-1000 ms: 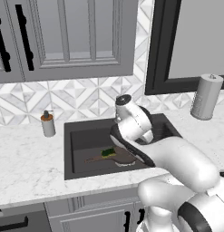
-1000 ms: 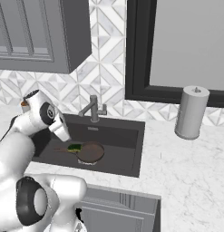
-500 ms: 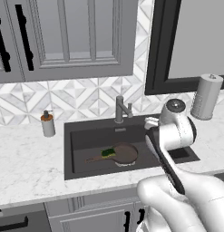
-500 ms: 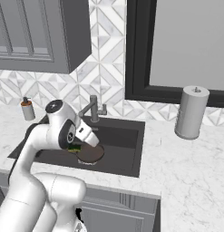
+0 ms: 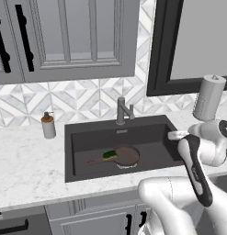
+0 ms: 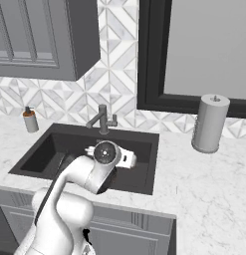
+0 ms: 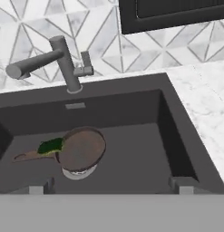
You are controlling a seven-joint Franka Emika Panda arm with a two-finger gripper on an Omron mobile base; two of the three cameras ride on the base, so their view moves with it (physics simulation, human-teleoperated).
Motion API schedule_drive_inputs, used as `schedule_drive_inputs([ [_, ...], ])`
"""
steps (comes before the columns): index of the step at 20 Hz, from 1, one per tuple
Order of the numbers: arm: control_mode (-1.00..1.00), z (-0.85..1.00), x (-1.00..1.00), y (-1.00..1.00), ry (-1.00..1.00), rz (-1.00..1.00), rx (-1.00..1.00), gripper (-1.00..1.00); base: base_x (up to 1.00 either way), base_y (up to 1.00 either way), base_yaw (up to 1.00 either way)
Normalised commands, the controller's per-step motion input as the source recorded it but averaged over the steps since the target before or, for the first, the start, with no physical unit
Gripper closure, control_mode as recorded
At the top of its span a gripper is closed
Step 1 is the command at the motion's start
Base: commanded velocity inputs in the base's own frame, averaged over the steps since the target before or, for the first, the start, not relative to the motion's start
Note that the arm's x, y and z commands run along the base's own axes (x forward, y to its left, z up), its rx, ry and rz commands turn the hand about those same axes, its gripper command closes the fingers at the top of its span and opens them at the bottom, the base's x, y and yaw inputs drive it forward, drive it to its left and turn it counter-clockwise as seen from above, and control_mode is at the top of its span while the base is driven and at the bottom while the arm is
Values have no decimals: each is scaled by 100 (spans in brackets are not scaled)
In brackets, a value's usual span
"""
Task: Pick the pan and sponge and place them into the sink. Then turn on the water.
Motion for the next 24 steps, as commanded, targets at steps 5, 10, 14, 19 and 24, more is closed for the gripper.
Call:
schedule_drive_inputs([
  [5, -100, 0, 29, -20, -41, 33, 0, -100, 0, 0, 0],
  [10, -100, 0, 35, -22, -39, 24, 1, -100, 0, 0, 0],
  [14, -100, 1, 44, -17, -18, 16, 6, -100, 0, 0, 0],
  [19, -100, 0, 52, -6, -11, 13, 5, -100, 0, 0, 0],
  [24, -100, 0, 58, 0, -5, 8, 4, -100, 0, 0, 0],
])
